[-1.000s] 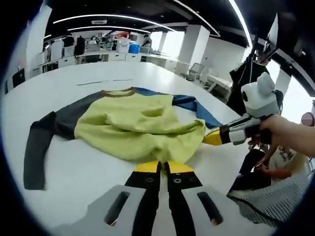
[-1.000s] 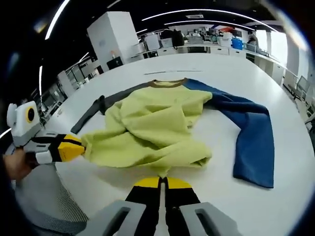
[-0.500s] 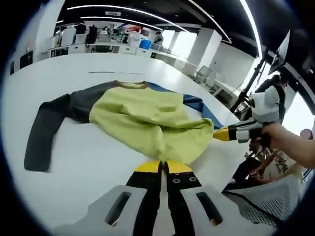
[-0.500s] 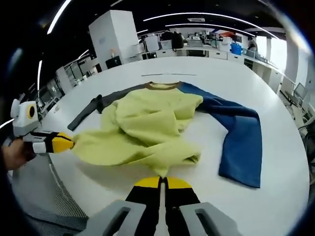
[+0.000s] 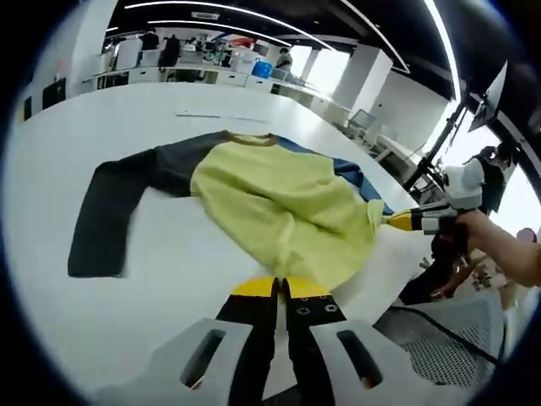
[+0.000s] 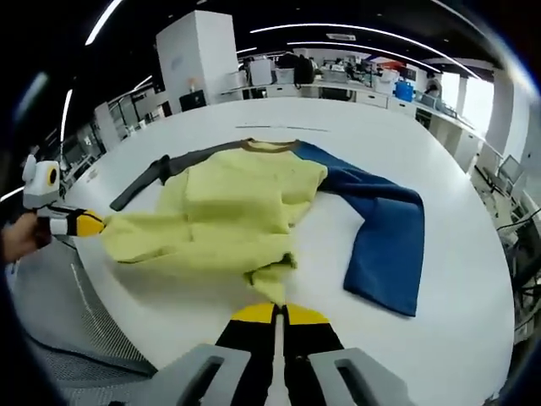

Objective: Fold the garment on the visible template until the final outline fits inside the template.

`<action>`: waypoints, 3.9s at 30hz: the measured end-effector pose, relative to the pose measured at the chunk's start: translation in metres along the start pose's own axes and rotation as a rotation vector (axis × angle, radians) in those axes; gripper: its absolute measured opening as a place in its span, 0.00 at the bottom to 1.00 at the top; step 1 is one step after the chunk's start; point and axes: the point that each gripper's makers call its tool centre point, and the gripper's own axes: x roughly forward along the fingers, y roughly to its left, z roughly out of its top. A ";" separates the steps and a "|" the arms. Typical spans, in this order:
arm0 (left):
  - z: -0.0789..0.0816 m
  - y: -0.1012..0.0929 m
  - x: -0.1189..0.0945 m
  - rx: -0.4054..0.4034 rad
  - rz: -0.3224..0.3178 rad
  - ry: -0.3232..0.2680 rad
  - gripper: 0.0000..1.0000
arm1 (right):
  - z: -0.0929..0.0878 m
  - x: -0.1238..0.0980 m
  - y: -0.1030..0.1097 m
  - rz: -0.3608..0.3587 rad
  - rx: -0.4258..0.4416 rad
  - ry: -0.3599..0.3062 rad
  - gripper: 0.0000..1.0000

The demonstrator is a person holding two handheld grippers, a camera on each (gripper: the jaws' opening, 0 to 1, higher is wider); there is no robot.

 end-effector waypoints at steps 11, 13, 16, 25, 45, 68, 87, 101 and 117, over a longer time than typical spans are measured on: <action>-0.019 0.024 -0.025 -0.026 0.036 0.037 0.00 | -0.004 -0.014 -0.006 -0.002 -0.029 -0.001 0.00; -0.023 0.027 -0.028 -0.066 0.034 0.041 0.00 | -0.006 -0.017 -0.006 0.011 -0.009 -0.004 0.00; -0.027 0.032 -0.033 -0.053 0.049 0.050 0.00 | -0.011 -0.024 -0.008 0.008 -0.025 0.005 0.00; -0.050 0.038 -0.041 -0.088 0.069 0.127 0.00 | -0.038 -0.039 -0.001 0.014 -0.051 0.052 0.00; -0.084 0.042 -0.040 -0.032 0.116 0.255 0.00 | -0.091 -0.047 0.010 -0.071 0.020 0.208 0.00; -0.028 0.033 -0.036 0.292 0.066 0.067 0.72 | -0.045 -0.051 -0.010 -0.082 0.233 0.046 0.52; 0.036 0.027 -0.049 0.336 0.016 -0.111 0.99 | -0.003 -0.038 -0.071 -0.183 0.341 -0.061 0.57; 0.038 0.023 -0.053 0.347 -0.006 -0.134 0.99 | -0.004 -0.015 -0.097 -0.253 0.354 -0.033 0.35; 0.040 0.019 -0.054 0.387 -0.011 -0.135 0.97 | -0.017 -0.004 -0.108 -0.348 0.396 0.018 0.20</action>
